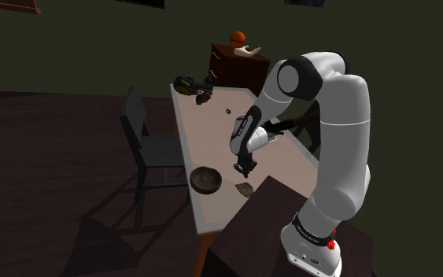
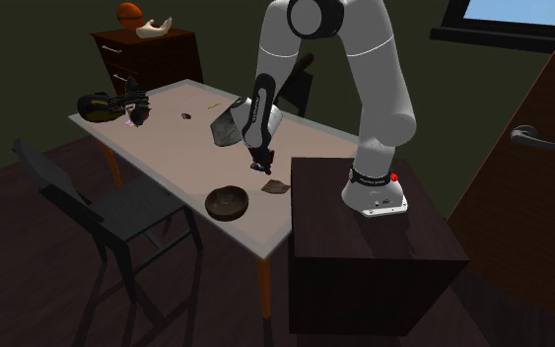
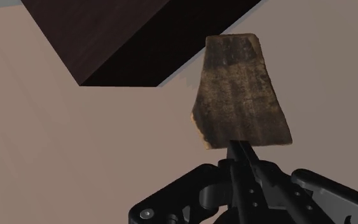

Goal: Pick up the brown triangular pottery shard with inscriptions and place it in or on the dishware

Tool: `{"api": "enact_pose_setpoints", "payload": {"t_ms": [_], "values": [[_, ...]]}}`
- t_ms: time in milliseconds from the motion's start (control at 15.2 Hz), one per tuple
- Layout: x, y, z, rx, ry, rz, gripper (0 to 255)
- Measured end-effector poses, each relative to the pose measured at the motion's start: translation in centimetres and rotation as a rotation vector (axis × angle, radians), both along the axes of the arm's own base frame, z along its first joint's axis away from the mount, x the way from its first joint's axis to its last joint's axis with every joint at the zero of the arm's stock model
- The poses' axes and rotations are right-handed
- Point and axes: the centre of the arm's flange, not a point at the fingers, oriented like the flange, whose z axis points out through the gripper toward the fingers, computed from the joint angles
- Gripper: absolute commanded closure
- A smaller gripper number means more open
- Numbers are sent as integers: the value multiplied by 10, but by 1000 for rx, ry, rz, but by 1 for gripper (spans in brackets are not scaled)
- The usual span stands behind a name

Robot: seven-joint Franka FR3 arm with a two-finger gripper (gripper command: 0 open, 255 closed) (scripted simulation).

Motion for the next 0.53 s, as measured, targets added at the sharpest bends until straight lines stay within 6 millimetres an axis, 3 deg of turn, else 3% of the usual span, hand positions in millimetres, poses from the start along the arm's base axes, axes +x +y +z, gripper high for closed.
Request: {"api": "enact_pose_setpoints", "payload": {"t_ms": [132,396,528], "values": [[-6,1,-3,19,-10,6,0],[-54,-2,-25,160,-91,64,0],[-68,0,-34,196,-117,86,0]]}}
